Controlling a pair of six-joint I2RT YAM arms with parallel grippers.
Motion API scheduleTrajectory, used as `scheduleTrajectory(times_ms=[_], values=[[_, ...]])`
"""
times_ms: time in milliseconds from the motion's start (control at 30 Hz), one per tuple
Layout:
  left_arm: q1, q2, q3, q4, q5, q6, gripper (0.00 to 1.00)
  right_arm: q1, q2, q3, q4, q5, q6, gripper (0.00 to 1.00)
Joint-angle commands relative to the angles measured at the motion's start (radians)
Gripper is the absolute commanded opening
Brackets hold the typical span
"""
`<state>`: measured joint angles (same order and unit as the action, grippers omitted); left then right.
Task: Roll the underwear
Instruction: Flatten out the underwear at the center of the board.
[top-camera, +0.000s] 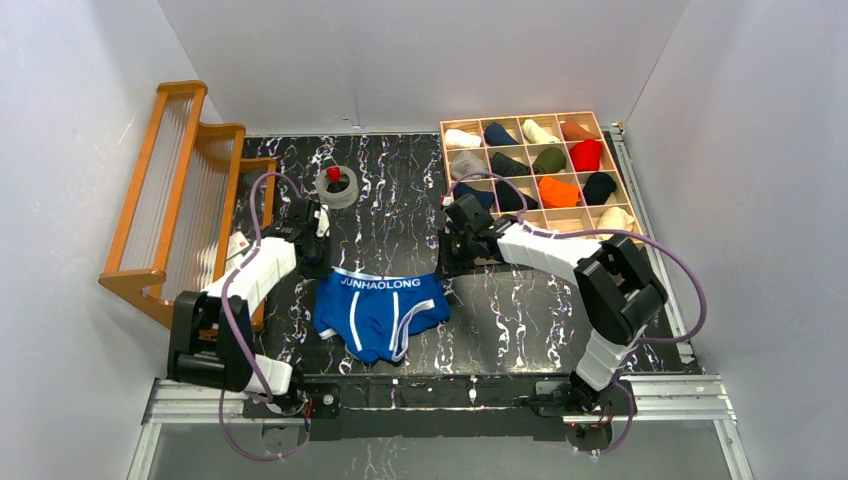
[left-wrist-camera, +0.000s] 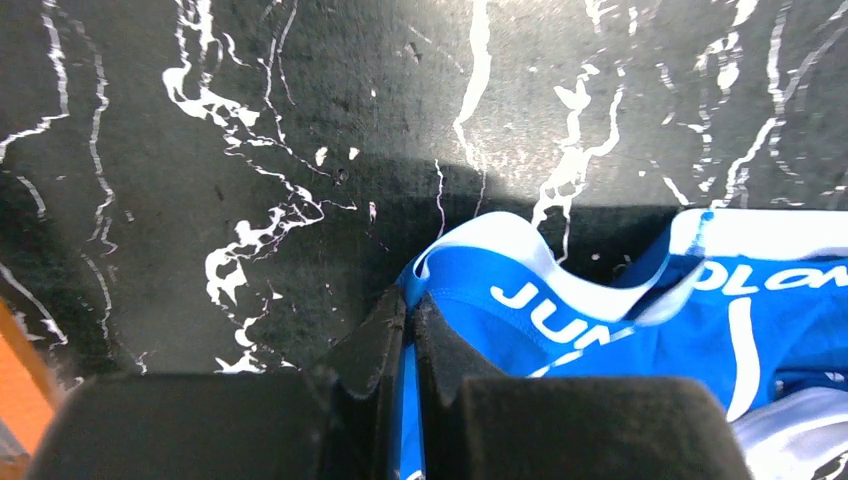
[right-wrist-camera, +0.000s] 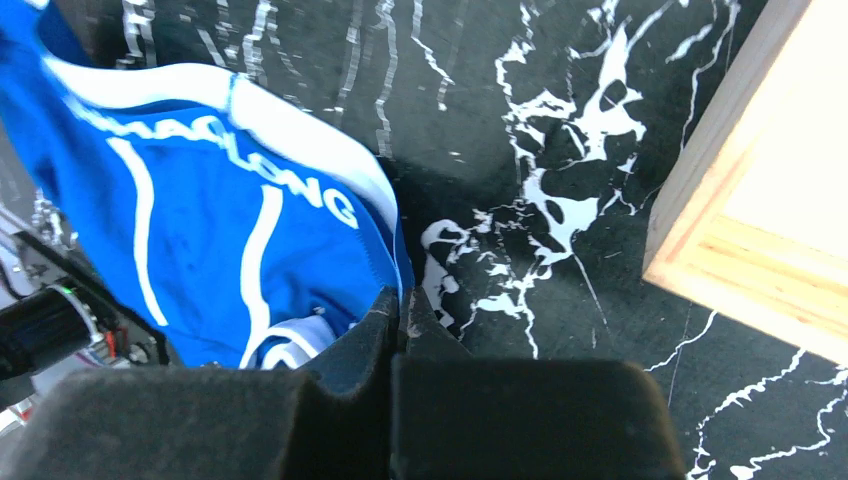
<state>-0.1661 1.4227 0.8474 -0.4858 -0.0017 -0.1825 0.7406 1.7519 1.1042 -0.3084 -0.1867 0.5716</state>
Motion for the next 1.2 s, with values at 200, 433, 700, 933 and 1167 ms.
scheduleTrajectory(times_ms=[200,433,700,933,1167], values=[[0.011,-0.289,0.074,-0.056,0.073,-0.129,0.00,0.002,-0.214,0.095,-0.072,-0.020,-0.074,0.01],[0.013,-0.602,0.243,-0.291,-0.027,-0.285,0.00,0.000,-0.503,0.045,-0.036,-0.136,-0.142,0.01],[0.011,-0.811,0.438,-0.503,-0.080,-0.386,0.00,0.002,-0.836,0.006,0.010,-0.266,-0.165,0.01],[0.011,-0.797,0.474,-0.581,0.046,-0.406,0.00,0.000,-0.764,0.042,-0.044,-0.254,-0.096,0.01],[0.011,-0.547,0.177,-0.286,0.050,-0.419,0.00,-0.043,-0.248,0.210,-0.150,-0.036,-0.111,0.01]])
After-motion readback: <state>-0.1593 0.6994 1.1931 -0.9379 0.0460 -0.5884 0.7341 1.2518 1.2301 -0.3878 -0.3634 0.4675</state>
